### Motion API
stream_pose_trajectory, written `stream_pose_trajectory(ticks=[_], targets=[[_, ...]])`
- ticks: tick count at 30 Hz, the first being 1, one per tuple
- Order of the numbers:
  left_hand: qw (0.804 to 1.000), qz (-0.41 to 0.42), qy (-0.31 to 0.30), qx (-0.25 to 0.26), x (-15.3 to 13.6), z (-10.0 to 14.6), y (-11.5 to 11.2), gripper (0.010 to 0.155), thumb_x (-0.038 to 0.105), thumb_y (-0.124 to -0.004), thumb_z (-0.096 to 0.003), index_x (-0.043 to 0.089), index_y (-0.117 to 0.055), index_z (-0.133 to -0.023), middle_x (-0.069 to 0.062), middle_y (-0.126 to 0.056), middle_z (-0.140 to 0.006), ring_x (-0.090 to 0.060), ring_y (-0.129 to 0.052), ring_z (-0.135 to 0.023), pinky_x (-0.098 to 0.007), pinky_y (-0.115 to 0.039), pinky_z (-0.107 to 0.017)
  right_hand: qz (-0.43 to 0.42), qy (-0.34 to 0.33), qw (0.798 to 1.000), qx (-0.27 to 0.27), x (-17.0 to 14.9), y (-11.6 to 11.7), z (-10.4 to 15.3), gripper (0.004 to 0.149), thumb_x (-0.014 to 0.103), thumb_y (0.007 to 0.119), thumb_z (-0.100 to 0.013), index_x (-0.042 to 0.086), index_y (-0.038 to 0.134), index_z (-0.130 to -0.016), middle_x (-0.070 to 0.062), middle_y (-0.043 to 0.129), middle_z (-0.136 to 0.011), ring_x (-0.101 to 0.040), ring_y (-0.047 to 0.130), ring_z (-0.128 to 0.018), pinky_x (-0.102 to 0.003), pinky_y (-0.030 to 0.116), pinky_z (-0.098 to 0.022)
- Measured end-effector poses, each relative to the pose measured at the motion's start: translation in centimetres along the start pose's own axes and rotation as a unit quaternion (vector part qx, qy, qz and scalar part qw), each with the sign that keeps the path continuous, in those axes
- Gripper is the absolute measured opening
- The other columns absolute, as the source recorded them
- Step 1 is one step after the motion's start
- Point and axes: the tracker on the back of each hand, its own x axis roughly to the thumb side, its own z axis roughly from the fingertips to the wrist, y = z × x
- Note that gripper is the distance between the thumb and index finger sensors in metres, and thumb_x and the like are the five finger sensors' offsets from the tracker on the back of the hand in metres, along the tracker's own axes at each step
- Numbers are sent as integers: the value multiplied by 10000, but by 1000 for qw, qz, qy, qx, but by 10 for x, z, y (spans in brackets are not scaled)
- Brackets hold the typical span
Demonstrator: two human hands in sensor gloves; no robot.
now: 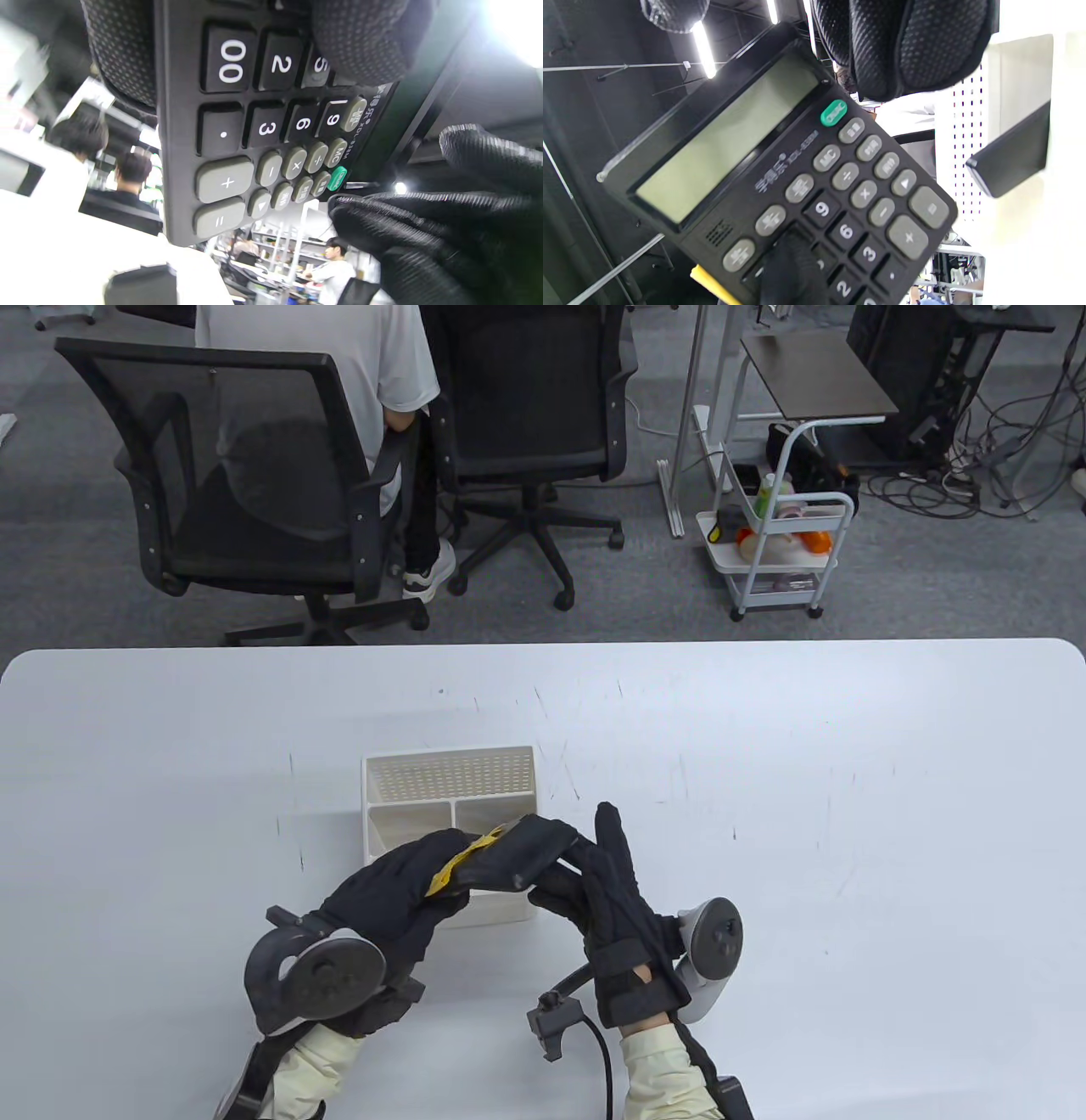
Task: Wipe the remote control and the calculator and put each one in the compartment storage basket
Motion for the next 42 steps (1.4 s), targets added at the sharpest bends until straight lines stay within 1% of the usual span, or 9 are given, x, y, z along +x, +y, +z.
stream_pose_trajectory(ticks=[5, 8, 10, 14, 18, 21, 28, 39, 42], targets=[[984, 170, 28, -54, -12, -4, -9, 540, 415, -838, -468, 298, -750, -988, 3, -968, -910, -256, -1053, -768, -484, -899, -521, 50, -10, 998, 37, -3, 7, -1, 893, 474, 701, -594, -60, 230, -1133, -338, 434, -1129, -562, 561, -962, -723, 550, -606], [962, 253, 26, -98, -15, -5, -18, 545, 416, -833, -480, 286, -732, -1000, -2, -956, -919, -258, -1048, -770, -477, -898, -523, 26, -27, 997, 70, -5, 13, -1, 894, 477, 703, -589, -57, 239, -1135, -303, 500, -1123, -519, 631, -956, -730, 552, -609], [961, 253, 25, -110, -17, -6, -22, 545, 417, -837, -477, 288, -738, -997, 0, -959, -920, -260, -1048, -772, -479, -896, -526, 2, -38, 997, 70, -1, 16, -2, 830, 383, 770, -567, -19, 321, -1138, -228, 640, -1069, -464, 722, -915, -741, 540, -610], [949, 283, 40, -135, -21, -7, -27, 546, 424, -835, -483, 290, -729, -1002, 2, -953, -927, -255, -1042, -780, -484, -882, -544, 59, -52, 995, 67, 3, 13, -3, 760, 313, 803, -533, 3, 431, -1119, -126, 760, -935, -395, 800, -864, -722, 574, -607], [945, 285, 43, -152, -19, -8, -27, 582, 415, -802, -503, 274, -659, -1049, -5, -899, -987, -288, -986, -861, -567, -810, -615, 71, -60, 995, 28, 6, 15, -1, 719, 295, 790, -510, 8, 494, -1100, -119, 767, -913, -393, 813, -848, -711, 589, -604], [946, 283, 43, -154, -19, -8, -24, 606, 369, -735, -536, 215, -572, -1100, -89, -800, -1072, -359, -878, -962, -626, -760, -641, 69, -55, 996, 0, 4, 9, -1, 706, 278, 779, -512, 16, 486, -1097, -131, 744, -917, -402, 814, -845, -711, 602, -595], [943, 289, 37, -159, -19, -9, -24, 566, 308, -686, -556, 138, -580, -1086, -187, -762, -1056, -404, -884, -927, -566, -809, -633, 76, -55, 995, -41, 3, 0, -1, 686, 264, 774, -501, 26, 508, -1086, -142, 752, -895, -382, 883, -751, -675, 660, -575], [941, 318, 46, -103, -28, -6, -11, 545, 363, -631, -577, 167, -603, -1085, -164, -743, -1077, -404, -839, -957, -569, -786, -643, 177, -84, 981, 5, 8, 8, -1, 674, 264, 775, -500, 53, 533, -1092, -152, 773, -880, -349, 920, -671, -637, 684, -571], [950, 295, 49, -90, -32, -4, -6, 528, 380, -621, -577, 192, -647, -1069, -113, -804, -1066, -384, -835, -975, -594, -750, -657, 214, -98, 972, 20, 10, 10, 0, 680, 260, 775, -500, 66, 525, -1101, -160, 776, -875, -352, 917, -658, -636, 678, -571]])
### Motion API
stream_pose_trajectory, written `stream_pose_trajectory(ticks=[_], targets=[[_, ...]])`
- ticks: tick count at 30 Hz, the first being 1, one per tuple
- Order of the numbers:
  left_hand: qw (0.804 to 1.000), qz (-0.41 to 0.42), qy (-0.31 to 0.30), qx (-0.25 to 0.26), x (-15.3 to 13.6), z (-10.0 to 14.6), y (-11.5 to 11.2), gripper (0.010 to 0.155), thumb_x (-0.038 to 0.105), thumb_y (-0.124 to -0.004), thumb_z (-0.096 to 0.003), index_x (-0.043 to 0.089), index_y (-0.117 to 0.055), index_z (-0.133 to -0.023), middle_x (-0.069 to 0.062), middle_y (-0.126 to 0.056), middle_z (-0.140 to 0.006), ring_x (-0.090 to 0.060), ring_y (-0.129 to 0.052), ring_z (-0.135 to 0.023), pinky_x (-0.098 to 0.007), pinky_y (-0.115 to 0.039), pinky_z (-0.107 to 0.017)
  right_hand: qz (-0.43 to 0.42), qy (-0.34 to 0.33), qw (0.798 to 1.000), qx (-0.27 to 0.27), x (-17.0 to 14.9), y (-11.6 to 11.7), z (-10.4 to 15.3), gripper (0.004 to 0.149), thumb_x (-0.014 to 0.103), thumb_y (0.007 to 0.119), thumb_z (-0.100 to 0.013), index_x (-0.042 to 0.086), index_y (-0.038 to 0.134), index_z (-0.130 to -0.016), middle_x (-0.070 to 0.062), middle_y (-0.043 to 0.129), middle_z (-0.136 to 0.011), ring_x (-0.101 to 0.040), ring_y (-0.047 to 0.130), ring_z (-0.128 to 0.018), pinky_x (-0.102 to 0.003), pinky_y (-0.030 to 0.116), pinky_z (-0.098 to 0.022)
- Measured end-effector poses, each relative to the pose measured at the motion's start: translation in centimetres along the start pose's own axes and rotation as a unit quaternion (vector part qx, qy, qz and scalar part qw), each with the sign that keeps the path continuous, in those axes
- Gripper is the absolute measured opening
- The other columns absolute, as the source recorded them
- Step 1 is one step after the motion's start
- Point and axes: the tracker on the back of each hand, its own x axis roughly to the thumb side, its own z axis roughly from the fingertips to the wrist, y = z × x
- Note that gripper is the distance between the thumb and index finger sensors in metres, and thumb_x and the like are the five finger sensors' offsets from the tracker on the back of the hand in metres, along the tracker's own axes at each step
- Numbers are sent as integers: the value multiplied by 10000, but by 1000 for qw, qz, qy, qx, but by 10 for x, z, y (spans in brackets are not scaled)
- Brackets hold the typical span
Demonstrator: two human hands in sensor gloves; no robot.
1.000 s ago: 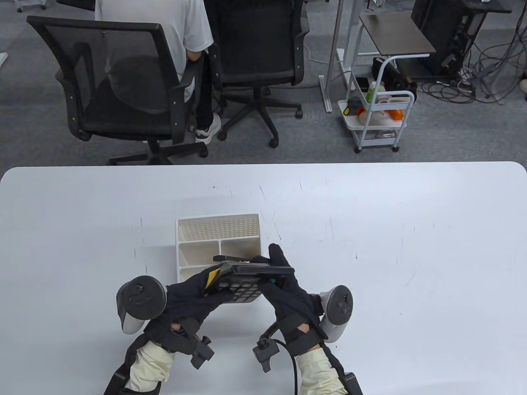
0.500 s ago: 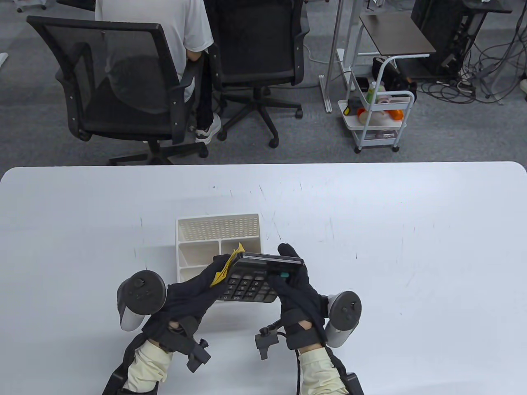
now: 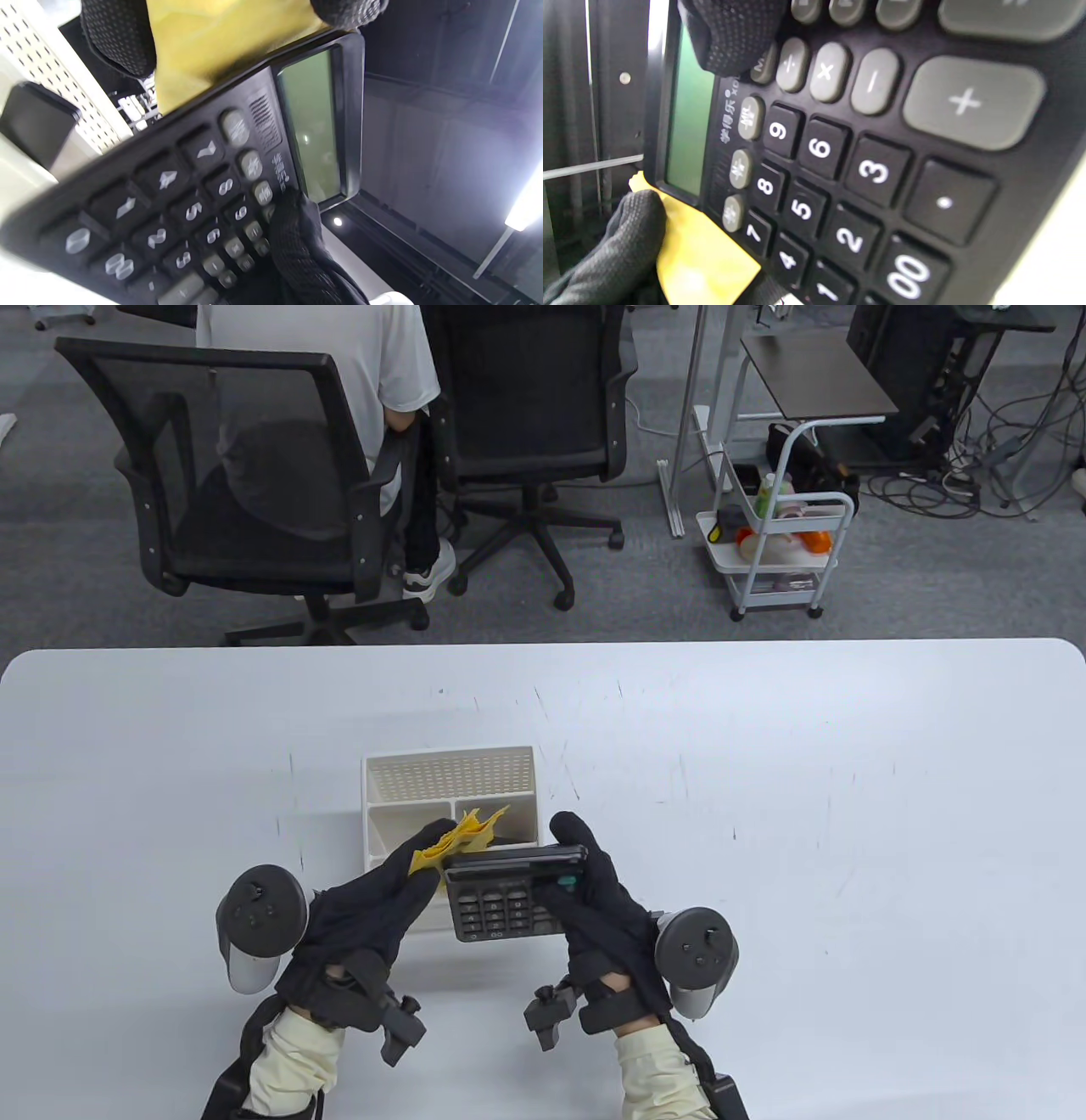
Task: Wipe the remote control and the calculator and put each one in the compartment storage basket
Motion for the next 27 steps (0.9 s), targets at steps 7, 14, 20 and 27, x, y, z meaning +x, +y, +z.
stream_pose_trajectory(ticks=[7, 14, 20, 27], targets=[[995, -102, 2, -11, 7, 1, 4, 512, 384, -638, -570, 180, -718, -1033, -103, -914, -982, -378, -913, -908, -570, -780, -636, 72, -23, 997, 7, 4, 4, 1, 702, 255, 789, -495, 77, 510, -1114, -175, 793, -864, -361, 916, -632, -634, 672, -569], [989, -140, -18, -39, 17, -1, -7, 514, 390, -650, -565, 159, -739, -1016, -122, -941, -948, -376, -962, -859, -545, -816, -614, 170, -56, 983, 45, 11, 20, 5, 724, 261, 810, -484, 46, 516, -1110, -167, 823, -852, -359, 931, -619, -626, 687, -559], [990, -134, -4, -45, 11, -1, -3, 519, 434, -676, -563, 186, -748, -1013, -104, -952, -941, -351, -984, -840, -522, -839, -593, 161, -45, 986, 30, 13, 20, 5, 732, 264, 828, -476, -10, 541, -1092, -167, 843, -837, -354, 944, -603, -615, 697, -557], [972, -225, 7, -60, 14, -2, -7, 567, 390, -868, -486, 193, -754, -1005, -85, -943, -945, -333, -988, -839, -501, -853, -584, 186, -49, 981, 11, 14, 20, 7, 726, 277, 827, -480, -21, 557, -1085, -171, 851, -832, -347, 954, -588, -607, 711, -547]])
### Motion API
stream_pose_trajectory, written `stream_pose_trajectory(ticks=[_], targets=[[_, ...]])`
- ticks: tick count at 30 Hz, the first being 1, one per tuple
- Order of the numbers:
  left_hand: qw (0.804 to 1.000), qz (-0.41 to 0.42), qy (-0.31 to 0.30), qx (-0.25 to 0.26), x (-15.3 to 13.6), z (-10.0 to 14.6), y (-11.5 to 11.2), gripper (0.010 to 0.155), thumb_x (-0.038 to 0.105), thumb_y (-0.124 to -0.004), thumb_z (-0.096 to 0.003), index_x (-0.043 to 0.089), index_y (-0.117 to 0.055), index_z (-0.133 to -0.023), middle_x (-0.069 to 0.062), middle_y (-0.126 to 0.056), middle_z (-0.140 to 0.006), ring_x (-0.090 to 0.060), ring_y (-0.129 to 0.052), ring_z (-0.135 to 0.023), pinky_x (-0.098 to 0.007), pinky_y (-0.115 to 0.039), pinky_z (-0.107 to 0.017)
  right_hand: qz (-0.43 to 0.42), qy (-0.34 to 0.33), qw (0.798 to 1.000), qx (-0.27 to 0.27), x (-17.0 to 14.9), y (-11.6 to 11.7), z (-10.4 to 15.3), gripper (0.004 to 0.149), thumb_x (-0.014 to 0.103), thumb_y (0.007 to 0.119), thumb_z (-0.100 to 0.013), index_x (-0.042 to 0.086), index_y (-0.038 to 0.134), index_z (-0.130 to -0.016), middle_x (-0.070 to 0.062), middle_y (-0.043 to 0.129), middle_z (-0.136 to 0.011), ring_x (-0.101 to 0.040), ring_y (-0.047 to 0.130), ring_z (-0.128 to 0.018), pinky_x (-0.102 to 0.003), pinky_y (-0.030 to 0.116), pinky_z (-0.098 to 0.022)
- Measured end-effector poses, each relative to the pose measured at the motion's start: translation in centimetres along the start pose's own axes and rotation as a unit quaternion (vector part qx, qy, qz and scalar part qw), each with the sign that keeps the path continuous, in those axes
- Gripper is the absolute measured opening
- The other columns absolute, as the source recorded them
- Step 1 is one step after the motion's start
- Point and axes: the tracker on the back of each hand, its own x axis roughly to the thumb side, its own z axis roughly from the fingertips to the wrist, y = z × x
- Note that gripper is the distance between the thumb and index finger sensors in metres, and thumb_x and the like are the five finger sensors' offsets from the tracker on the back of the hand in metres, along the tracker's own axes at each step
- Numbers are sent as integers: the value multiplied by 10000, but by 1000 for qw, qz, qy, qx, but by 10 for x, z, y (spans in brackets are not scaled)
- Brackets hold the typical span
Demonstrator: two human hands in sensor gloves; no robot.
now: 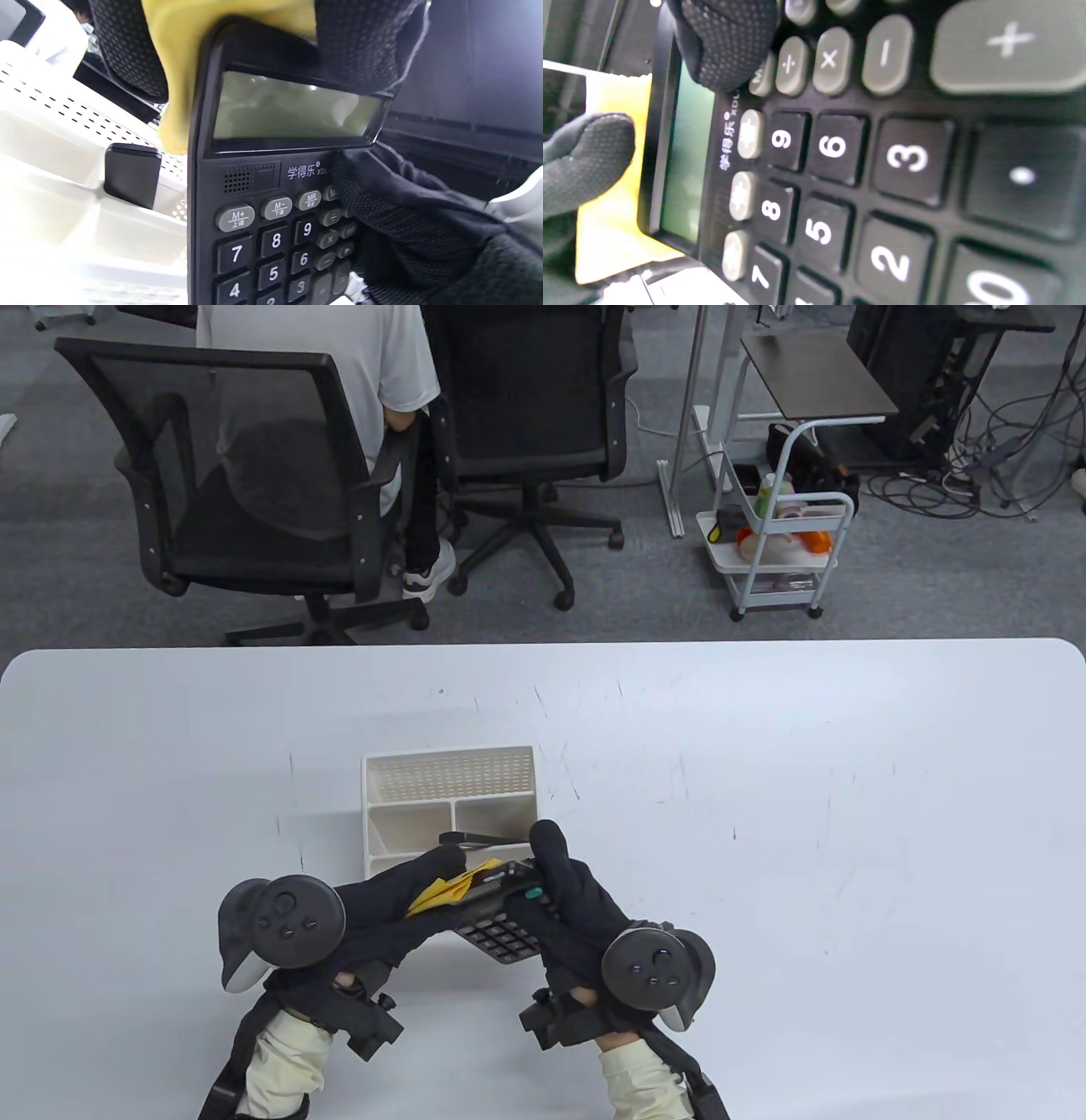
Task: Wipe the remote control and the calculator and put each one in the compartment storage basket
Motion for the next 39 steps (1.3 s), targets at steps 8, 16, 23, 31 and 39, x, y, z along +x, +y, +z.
stream_pose_trajectory(ticks=[8, 16, 23, 31, 39], targets=[[995, 91, -25, 13, 2, -2, -5, 483, 342, -787, -534, 195, -771, -994, -96, -933, -954, -336, -981, -850, -499, -854, -594, 27, -11, 998, 58, 6, 13, 0, 736, 283, 840, -473, -30, 566, -1081, -161, 865, -823, -340, 966, -592, -598, 722, -552], [999, 50, -10, -12, -1, -2, -5, 501, 390, -790, -530, 209, -769, -997, -87, -931, -955, -331, -980, -850, -499, -854, -590, 52, -23, 998, 38, 9, 10, 1, 740, 286, 852, -464, -36, 579, -1071, -160, 876, -812, -332, 977, -583, -592, 732, -550], [993, 95, -63, 9, 15, -3, -9, 499, 301, -817, -519, 225, -750, -1008, -71, -891, -1000, -341, -930, -905, -519, -815, -637, 64, -47, 994, 68, 16, 17, 1, 772, 294, 883, -431, -86, 607, -1044, -141, 918, -754, -302, 1018, -544, -563, 782, -523], [992, 111, -58, 0, 5, -3, -10, 511, 353, -802, -527, 261, -722, -1023, -37, -868, -1021, -306, -911, -925, -489, -817, -643, 44, -40, 997, 44, 16, 12, 0, 798, 297, 893, -429, -87, 578, -1054, -138, 920, -760, -305, 1015, -550, -567, 771, -532], [999, 49, -23, -1, -1, -1, -5, 523, 414, -800, -522, 278, -722, -1021, -14, -883, -1010, -277, -934, -911, -483, -825, -629, -15, -5, 1000, -19, 5, -6, -1, 797, 290, 895, -427, -77, 576, -1057, -144, 912, -773, -314, 1008, -556, -578, 747, -540]])
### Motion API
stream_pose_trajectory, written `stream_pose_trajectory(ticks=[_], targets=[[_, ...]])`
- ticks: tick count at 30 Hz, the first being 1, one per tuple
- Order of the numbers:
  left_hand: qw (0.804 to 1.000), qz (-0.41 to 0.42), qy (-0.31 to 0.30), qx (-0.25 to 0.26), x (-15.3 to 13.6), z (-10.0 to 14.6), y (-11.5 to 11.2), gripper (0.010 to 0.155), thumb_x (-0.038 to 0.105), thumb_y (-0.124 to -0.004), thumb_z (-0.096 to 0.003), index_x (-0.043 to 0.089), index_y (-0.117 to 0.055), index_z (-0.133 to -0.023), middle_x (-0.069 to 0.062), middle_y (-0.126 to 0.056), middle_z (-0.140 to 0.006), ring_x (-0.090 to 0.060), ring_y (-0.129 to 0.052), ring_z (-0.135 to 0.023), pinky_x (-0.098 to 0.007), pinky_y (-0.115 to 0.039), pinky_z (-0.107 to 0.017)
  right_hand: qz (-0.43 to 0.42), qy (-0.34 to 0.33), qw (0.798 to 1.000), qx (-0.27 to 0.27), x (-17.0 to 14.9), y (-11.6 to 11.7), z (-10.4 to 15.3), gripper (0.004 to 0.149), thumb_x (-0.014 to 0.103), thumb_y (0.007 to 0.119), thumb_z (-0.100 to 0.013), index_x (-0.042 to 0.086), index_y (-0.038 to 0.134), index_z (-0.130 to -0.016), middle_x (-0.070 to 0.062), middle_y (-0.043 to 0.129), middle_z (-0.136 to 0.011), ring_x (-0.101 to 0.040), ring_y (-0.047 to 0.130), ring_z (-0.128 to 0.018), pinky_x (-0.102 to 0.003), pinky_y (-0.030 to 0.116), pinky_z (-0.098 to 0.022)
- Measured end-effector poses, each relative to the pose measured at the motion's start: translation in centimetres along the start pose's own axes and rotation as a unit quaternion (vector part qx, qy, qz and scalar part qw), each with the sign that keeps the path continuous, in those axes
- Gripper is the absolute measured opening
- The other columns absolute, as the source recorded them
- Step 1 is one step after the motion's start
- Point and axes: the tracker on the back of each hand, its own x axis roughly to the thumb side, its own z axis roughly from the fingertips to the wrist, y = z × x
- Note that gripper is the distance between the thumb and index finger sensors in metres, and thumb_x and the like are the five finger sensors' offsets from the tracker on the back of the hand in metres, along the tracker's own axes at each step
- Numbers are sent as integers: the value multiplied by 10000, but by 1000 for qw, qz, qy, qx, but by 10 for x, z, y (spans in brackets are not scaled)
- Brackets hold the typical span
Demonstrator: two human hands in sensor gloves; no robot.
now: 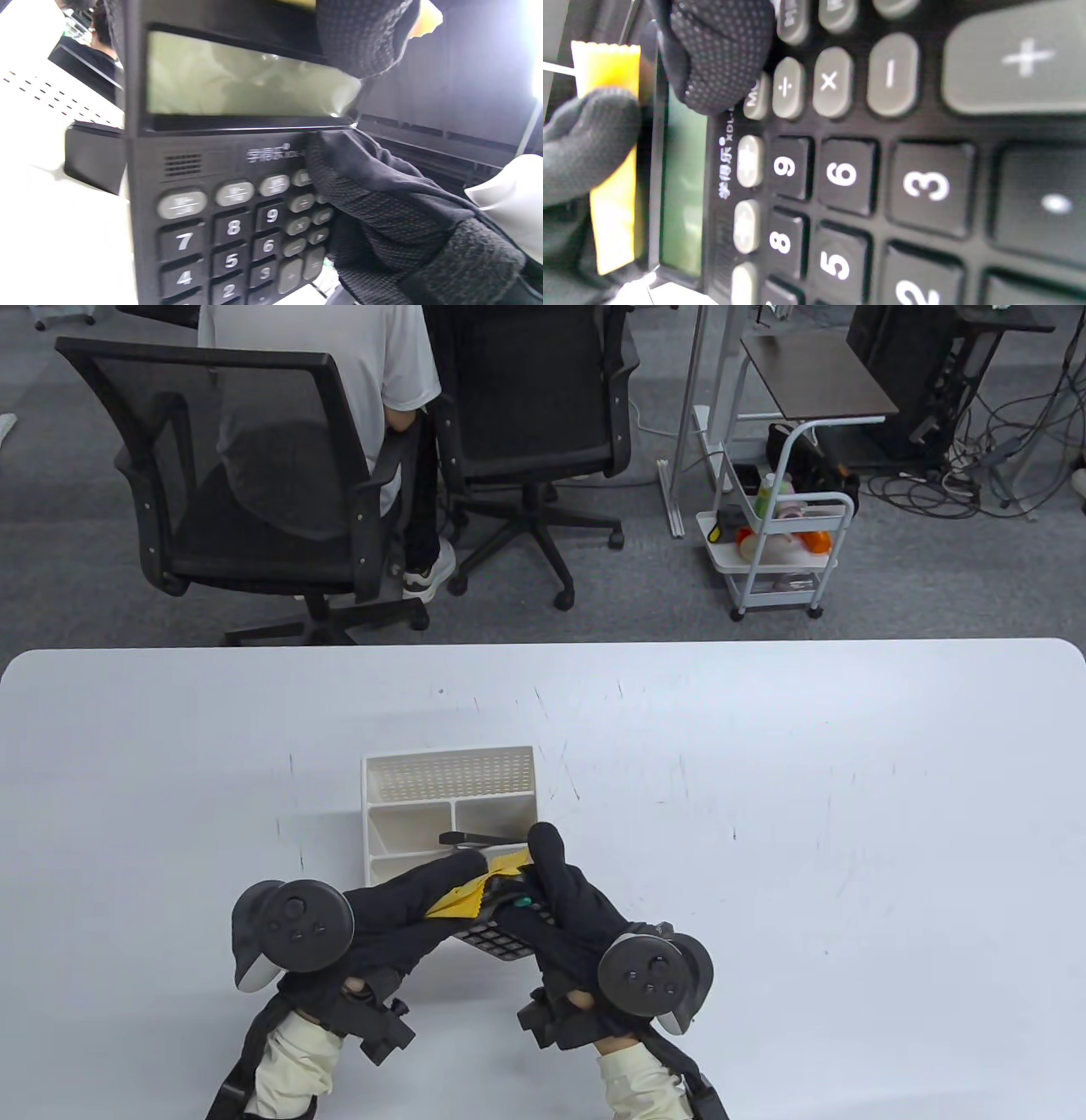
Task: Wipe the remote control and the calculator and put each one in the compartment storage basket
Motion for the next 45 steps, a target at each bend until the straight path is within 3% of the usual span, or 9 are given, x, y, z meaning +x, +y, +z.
stream_pose_trajectory(ticks=[6, 13, 21, 30, 40, 45], targets=[[1000, 12, -13, 2, 7, -1, -2, 524, 399, -795, -525, 247, -729, -1022, -51, -888, -1003, -312, -944, -895, -506, -829, -616, 15, -1, 999, 40, 2, 14, 3, 790, 299, 894, -431, -72, 584, -1056, -134, 921, -774, -302, 1017, -558, -568, 761, -537], [998, 55, -37, 13, 8, -1, -6, 528, 385, -786, -531, 293, -683, -1041, -11, -842, -1047, -288, -897, -950, -519, -800, -649, 31, -14, 999, 40, 7, 16, 4, 806, 301, 896, -430, -81, 568, -1059, -136, 908, -777, -303, 1011, -564, -571, 758, -537], [1000, -7, 3, 5, -1, 0, -2, 525, 414, -782, -529, 318, -686, -1037, 21, -852, -1039, -274, -905, -940, -515, -804, -643, -19, 7, 999, -27, -3, -6, 0, 795, 295, 902, -425, -59, 580, -1060, -135, 913, -775, -310, 1004, -559, -572, 741, -539], [990, 117, 17, 82, -7, 1, -5, 592, 391, -757, -546, 276, -553, -1090, -16, -792, -1057, -346, -847, -960, -488, -827, -626, -120, 62, 988, -79, -13, -8, 3, 746, 299, 874, -450, -22, 595, -1062, -130, 895, -794, -303, 990, -563, -568, 734, -536], [989, 116, 6, 95, -5, 3, -6, 619, 387, -681, -564, 250, -445, -1120, -80, -699, -1109, -383, -803, -989, -485, -825, -644, -123, 57, 984, -115, -6, -4, 8, 698, 292, 868, -457, 15, 631, -1052, -139, 887, -799, -311, 981, -560, -576, 727, -529], [987, 149, 12, 64, -6, 0, -16, 664, 381, -610, -586, 111, -328, -1123, -204, -616, -1118, -418, -812, -971, -492, -836, -631, -159, 73, 974, -141, -6, -5, 9, 693, 299, 848, -473, 13, 611, -1057, -139, 871, -810, -302, 977, -569, -573, 734, -527]])
